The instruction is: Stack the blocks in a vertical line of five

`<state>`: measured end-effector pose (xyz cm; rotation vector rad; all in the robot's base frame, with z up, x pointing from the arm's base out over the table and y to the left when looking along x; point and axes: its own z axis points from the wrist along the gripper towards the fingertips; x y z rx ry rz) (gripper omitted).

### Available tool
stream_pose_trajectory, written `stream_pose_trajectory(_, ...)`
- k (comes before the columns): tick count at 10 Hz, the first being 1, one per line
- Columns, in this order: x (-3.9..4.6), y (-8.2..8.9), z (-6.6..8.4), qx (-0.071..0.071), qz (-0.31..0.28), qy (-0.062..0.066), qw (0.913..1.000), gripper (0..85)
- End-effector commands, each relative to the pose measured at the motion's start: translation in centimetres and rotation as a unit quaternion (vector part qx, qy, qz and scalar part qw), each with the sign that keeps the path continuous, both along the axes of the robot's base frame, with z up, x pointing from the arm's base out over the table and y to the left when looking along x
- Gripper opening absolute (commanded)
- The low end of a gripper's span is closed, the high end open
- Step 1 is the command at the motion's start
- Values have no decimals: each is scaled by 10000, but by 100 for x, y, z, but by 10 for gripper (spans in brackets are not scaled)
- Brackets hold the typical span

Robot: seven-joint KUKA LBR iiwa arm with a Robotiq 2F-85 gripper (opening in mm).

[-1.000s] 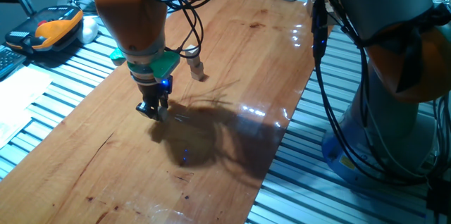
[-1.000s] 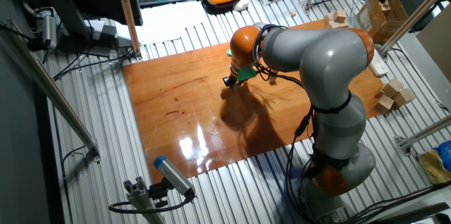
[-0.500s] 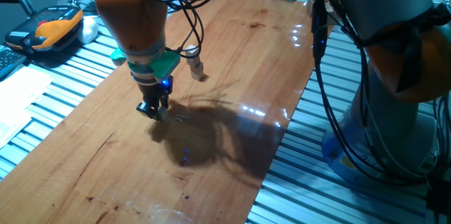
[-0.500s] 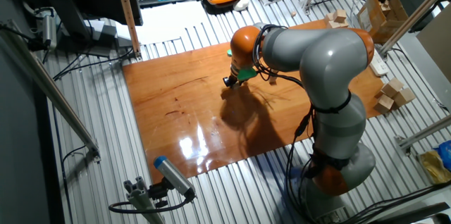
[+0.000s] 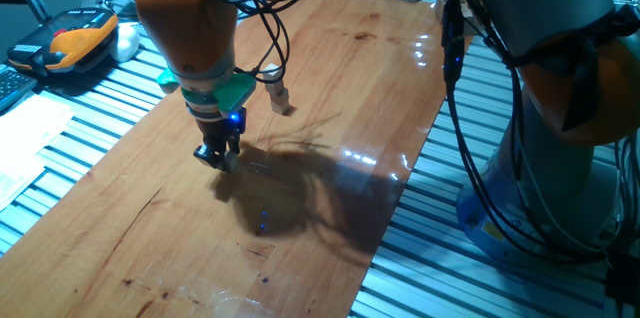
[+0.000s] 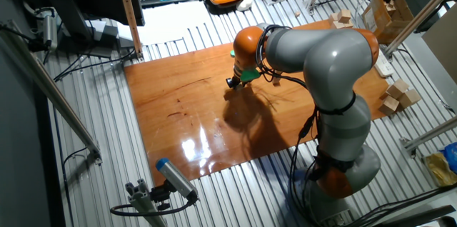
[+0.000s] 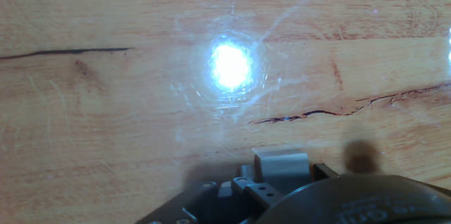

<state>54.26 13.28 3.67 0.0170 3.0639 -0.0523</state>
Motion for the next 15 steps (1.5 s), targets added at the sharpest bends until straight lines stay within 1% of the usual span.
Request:
stream_pose_trajectory(1,0,0,0,15,-1,7,10000,340)
stream_pose_trajectory(2,0,1,0,16,-1,15,10000,340)
stream_pose_trajectory(3,0,1,1,8,14,15,10000,170)
stream_pose_trajectory(7,0,-2,10,-23,27,16,10000,170)
stream_pose_trajectory(8,-1,-5,13,23,30,23,10000,0)
stream_pose_trajectory(10,-5,-7,36,8,29,23,10000,0)
stream_pose_trajectory(11,-8,-9,75,16,15,23,10000,0)
stream_pose_trajectory(14,-37,-23,301,93,-64,59,9999,0)
stream_pose_trajectory(15,-42,-32,349,116,-86,59,9999,0)
